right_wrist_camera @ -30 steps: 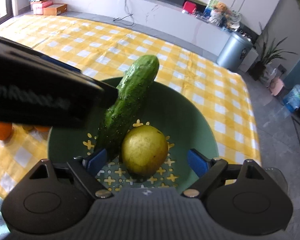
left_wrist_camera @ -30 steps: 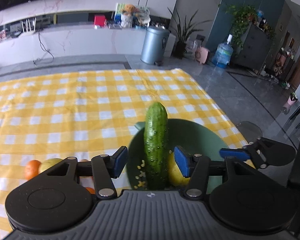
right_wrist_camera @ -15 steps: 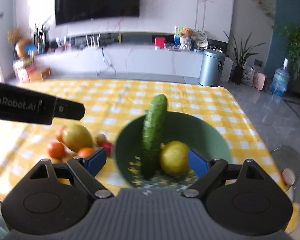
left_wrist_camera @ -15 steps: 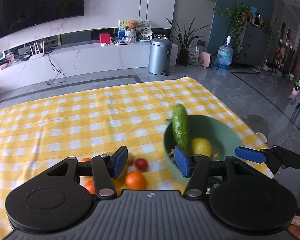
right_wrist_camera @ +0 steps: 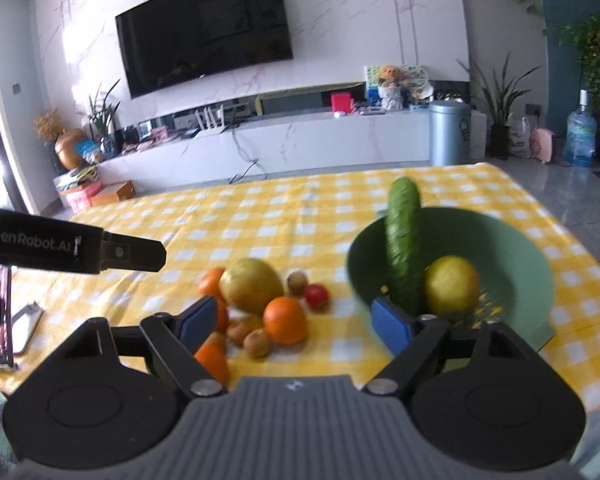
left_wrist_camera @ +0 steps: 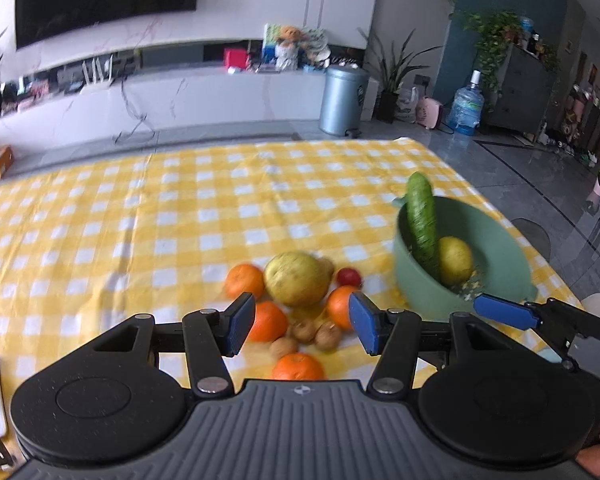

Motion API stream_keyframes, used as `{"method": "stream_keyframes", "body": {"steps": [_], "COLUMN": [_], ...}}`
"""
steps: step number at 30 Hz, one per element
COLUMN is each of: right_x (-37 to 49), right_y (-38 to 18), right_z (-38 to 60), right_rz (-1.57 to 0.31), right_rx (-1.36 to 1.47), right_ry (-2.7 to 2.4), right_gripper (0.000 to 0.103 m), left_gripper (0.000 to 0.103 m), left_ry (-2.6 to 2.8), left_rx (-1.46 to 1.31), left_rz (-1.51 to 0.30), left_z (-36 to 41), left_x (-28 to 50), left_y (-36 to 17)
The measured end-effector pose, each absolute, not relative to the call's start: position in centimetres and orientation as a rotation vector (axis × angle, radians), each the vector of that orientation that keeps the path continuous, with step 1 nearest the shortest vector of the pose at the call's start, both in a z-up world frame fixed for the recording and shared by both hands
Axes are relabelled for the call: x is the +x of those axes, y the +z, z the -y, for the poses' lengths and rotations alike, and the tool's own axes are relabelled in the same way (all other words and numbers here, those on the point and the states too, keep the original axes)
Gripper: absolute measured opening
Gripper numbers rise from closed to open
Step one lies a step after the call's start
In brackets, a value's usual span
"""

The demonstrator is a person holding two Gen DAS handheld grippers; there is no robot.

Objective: Organize fruits
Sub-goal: 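Move the left tool to a mandarin while the right tool moves to another orange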

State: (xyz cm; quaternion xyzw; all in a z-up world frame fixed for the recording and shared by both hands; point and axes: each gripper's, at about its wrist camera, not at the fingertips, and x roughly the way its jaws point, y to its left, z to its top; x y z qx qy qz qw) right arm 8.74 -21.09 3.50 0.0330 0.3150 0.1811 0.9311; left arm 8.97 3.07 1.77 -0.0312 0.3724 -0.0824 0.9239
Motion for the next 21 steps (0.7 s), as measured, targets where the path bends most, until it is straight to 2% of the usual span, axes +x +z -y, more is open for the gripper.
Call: {"method": "stream_keyframes", "body": {"steps": [12,21], "right_x": [10.4,12.3], "right_y": [-0.1,-1.8], "right_z": [18.9,19.8], "right_rz": [-0.719,-0.772], "right_rx": [-0.018,0.093], "right_ry": [0.381,0.377], "right_gripper": [0.051,0.051], "left_gripper": [0.063,0.063], "left_ry": [-0.259,-0.313], "left_rx": [-0.072,-0.065], "left_rz": [-0.892,-0.982], "left_z": [-3.8,-3.5], "left_x": [9.9,10.6], "left_y": [-3.0,-5.9]}}
